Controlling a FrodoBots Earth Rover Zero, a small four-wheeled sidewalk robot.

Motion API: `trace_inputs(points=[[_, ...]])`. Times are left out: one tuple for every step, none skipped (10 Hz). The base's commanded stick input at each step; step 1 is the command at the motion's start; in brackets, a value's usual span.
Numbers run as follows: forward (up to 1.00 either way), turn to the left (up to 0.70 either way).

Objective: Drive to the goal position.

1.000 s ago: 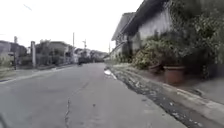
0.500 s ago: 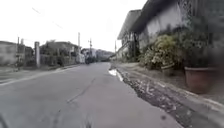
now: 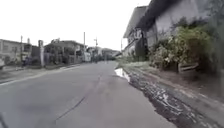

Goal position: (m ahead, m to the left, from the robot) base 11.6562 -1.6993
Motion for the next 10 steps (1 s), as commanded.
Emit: trace_inputs(points=[[1.0, 0.0], [1.0, 0.0], [1.0, 0.0], [1.0, 0.0], [1.0, 0.0], [1.0, 0.0], [1.0, 0.0], [1.0, 0.0], [1.0, 0.0], [1.0, 0.0]])
